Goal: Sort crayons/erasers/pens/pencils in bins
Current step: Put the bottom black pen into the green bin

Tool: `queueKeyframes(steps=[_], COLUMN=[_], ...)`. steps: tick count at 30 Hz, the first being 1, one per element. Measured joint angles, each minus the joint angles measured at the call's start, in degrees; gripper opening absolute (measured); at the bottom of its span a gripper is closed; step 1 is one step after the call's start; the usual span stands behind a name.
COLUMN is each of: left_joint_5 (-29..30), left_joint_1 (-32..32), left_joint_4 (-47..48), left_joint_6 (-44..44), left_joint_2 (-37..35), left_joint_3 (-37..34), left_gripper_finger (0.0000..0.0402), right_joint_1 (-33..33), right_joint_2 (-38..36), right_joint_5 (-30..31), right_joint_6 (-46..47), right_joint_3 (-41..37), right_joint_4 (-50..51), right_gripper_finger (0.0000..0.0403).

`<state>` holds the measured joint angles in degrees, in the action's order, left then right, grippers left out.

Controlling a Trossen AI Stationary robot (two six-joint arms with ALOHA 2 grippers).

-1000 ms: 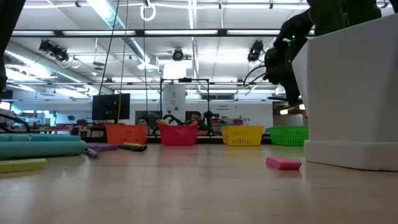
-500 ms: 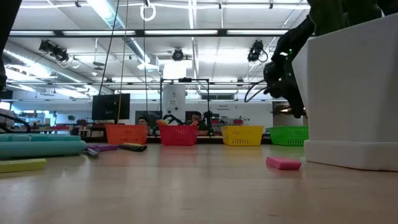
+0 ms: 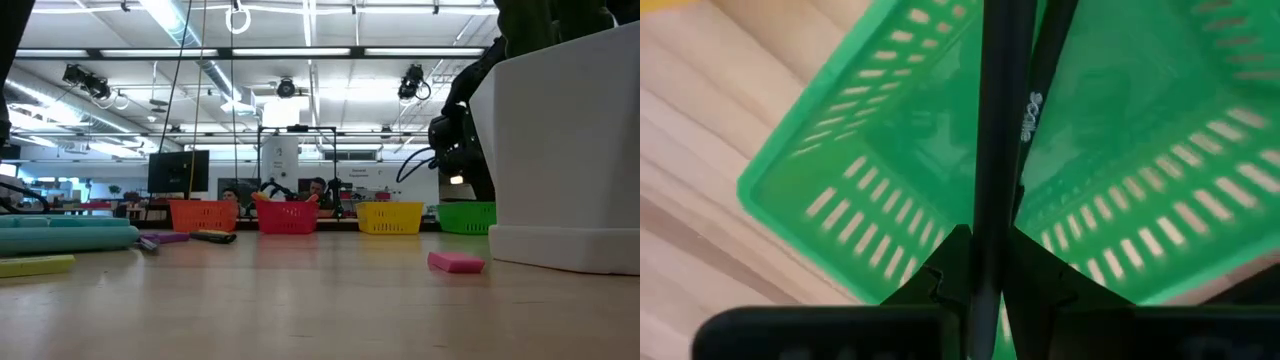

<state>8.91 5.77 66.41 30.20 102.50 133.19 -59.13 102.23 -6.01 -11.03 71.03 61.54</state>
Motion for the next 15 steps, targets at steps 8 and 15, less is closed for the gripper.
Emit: queueKeyframes(steps=[8, 15], left_joint_5=[-0.1, -0.1], left_joint_1=[0.1, 0.2], left_joint_4=[0.4, 0.4], left_joint_6=[0.1, 0.9], left_joint_2=[-0.2, -0.2], left_joint_3=[0.0, 0.0], left_gripper_finger=[0.0016, 0.0019], right_joint_1=[0.0, -0.4], right_joint_2=[0.0, 0.0], right_joint_5=[0.0, 3.5], right_joint_6=[0.5, 2.9], right_joint_3=[0.5, 0.5], right_joint_4=[-1.0, -5.2], right_gripper_finger=[0.0047, 0.0047])
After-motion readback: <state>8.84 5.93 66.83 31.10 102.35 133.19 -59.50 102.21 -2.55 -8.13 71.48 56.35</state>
